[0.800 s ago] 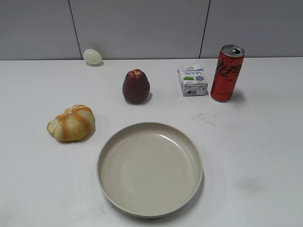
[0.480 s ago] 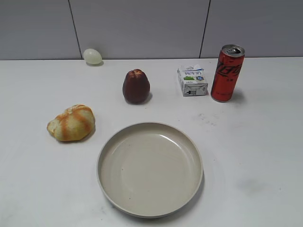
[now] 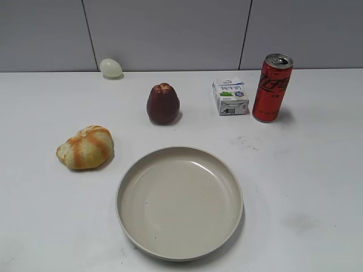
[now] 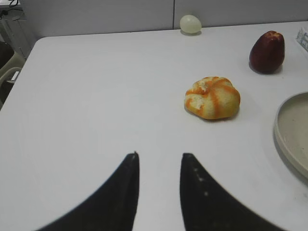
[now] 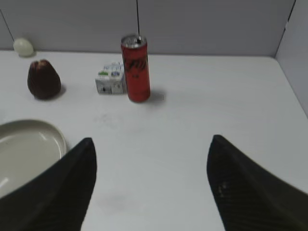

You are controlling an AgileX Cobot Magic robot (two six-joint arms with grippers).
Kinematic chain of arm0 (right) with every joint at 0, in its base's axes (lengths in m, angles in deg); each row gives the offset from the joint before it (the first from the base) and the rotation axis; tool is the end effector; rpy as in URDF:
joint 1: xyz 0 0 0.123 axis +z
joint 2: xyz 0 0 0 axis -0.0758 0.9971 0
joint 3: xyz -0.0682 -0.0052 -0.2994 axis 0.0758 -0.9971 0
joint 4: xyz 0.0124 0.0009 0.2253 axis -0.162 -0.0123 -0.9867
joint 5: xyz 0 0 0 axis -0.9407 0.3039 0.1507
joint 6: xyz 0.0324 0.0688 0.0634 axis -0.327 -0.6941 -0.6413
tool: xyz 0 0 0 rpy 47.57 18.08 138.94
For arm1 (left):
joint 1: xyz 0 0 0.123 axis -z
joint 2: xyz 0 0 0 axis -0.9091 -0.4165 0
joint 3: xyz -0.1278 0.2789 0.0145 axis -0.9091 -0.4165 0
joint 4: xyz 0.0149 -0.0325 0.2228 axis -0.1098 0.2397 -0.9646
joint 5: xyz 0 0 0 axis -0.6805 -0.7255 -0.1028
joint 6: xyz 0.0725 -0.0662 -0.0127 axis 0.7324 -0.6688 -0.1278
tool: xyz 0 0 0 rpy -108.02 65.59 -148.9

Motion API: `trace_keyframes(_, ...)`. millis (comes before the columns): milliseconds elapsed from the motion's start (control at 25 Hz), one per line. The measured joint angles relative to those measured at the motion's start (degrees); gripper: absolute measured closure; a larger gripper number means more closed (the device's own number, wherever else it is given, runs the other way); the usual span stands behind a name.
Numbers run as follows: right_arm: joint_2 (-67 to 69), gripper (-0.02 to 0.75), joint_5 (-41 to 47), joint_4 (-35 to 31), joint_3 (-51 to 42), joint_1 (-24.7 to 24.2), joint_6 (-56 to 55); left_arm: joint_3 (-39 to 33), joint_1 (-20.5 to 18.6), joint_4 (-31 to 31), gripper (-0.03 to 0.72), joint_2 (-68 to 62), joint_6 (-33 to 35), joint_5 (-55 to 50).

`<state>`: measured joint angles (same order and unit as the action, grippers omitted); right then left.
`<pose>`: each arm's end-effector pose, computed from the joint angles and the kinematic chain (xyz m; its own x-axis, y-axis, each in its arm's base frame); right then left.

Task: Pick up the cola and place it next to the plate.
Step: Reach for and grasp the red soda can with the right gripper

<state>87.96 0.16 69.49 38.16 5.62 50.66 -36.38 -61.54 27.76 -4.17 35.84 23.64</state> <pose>-0.0254 -0.0064 0.2903 -0.2685 0.0084 -0.9632 -0.1410 0.9889 0.0479 -0.0441 -0.0042 0.2635 -0.4169 0.0997 -0.9035 0.1623 0.9862 0.0339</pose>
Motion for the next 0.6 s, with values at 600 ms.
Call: trace_keyframes(600, 53.4, 0.087, -8.5, -4.7, 22.2, 0.0, -0.8, 0.0, 0.0, 0.0, 0.456, 0.0, 0.0, 0.0)
